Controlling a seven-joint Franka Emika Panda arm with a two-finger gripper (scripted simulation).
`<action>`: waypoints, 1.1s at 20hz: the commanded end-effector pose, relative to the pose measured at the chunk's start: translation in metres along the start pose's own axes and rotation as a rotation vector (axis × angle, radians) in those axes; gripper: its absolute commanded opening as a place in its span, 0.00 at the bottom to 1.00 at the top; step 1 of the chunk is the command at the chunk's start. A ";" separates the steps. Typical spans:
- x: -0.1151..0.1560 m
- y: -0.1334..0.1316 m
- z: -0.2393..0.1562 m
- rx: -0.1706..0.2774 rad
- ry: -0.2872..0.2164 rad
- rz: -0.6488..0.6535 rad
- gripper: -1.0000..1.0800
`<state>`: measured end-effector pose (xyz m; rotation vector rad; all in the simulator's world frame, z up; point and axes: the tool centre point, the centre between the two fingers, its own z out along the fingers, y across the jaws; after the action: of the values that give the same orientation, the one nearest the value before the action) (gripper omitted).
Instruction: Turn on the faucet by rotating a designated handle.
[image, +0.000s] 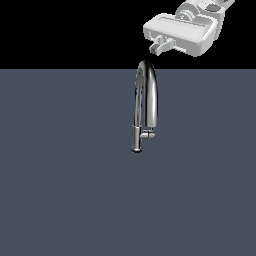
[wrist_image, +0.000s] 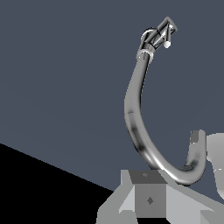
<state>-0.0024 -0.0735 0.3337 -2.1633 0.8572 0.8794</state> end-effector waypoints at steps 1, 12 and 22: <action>0.019 0.001 0.003 0.041 -0.047 0.041 0.00; 0.106 0.014 0.034 0.243 -0.278 0.248 0.00; 0.166 0.030 0.077 0.404 -0.461 0.416 0.00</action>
<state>0.0412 -0.0884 0.1635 -1.4224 1.1309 1.2099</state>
